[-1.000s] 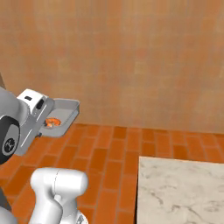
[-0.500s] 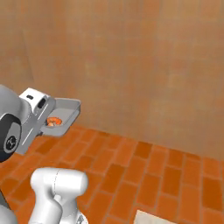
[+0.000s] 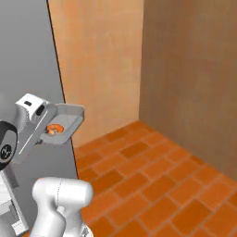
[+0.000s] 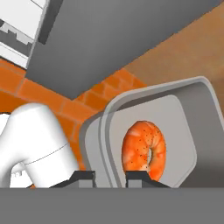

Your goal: Take the meat container that has the shrimp and place it on the second highest rack of the freezer. Then take the vegetable container that has the carrot and corn and place it on the highest rack of the freezer.

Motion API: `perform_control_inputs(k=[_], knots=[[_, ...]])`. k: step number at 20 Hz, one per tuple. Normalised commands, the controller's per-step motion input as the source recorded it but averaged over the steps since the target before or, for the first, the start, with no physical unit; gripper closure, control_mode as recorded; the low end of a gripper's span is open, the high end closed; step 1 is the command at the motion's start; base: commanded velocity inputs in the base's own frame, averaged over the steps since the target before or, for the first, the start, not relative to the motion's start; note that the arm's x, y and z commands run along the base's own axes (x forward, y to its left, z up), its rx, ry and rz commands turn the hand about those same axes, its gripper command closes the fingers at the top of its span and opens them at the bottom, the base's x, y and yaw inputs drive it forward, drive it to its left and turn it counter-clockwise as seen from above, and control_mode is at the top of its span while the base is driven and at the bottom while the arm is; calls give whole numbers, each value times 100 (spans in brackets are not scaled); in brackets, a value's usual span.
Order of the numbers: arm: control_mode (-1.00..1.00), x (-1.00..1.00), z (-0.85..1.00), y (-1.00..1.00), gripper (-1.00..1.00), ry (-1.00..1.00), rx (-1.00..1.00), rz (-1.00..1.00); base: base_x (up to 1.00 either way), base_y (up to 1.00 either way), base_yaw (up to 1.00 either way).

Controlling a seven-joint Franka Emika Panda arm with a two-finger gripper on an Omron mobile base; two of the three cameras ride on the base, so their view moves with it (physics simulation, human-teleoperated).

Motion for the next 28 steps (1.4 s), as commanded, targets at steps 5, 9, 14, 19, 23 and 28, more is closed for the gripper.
perform_control_inputs(k=[5, 9, 14, 19, 23, 28], knots=[[100, 0, 0, 0, 100, 0, 0, 0, -3, 0, 100], [100, 0, 0, 0, 100, 0, 0, 0, 3, -36, 82], [100, 0, 0, 0, 100, 0, 0, 0, 13, -58, 71], [100, 0, 0, 0, 100, 0, 0, 0, 17, -20, 67], [100, 0, 0, 0, 100, 0, 0, 0, 0, 4, 63], [100, 0, 0, 0, 100, 0, 0, 0, 7, 25, 40]])
